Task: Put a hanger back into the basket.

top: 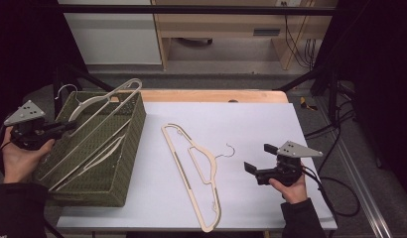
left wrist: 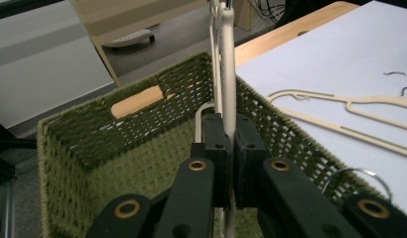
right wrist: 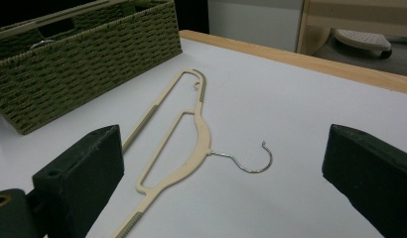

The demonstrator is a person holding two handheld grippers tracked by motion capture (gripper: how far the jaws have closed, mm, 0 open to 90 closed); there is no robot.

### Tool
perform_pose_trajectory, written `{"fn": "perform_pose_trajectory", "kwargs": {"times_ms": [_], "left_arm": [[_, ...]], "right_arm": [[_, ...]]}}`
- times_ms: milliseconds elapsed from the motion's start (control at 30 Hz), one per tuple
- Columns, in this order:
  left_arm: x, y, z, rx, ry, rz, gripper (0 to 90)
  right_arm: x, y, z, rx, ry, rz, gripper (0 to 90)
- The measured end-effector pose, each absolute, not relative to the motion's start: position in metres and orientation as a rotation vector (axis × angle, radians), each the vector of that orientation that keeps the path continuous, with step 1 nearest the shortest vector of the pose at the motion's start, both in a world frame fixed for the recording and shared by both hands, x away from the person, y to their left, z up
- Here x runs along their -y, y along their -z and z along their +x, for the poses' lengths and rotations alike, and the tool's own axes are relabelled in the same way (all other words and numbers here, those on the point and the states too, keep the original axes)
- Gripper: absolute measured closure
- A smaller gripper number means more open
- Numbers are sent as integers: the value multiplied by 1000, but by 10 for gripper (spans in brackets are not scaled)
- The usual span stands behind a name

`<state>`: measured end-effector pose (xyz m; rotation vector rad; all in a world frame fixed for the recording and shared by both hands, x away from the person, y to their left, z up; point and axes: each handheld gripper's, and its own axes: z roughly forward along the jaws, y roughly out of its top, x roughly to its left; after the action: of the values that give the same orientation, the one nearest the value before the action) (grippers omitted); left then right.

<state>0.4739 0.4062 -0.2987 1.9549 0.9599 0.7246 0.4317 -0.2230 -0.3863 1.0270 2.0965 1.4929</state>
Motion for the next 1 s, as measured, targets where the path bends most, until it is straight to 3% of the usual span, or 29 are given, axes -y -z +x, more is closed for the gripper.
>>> {"fn": "perform_pose_trajectory", "kwargs": {"times_ms": [1000], "left_arm": [[-435, 346, 483, -1063, -767, 2076, 860]], "right_arm": [[220, 389, 434, -2112, -1484, 1033, 35]]}}
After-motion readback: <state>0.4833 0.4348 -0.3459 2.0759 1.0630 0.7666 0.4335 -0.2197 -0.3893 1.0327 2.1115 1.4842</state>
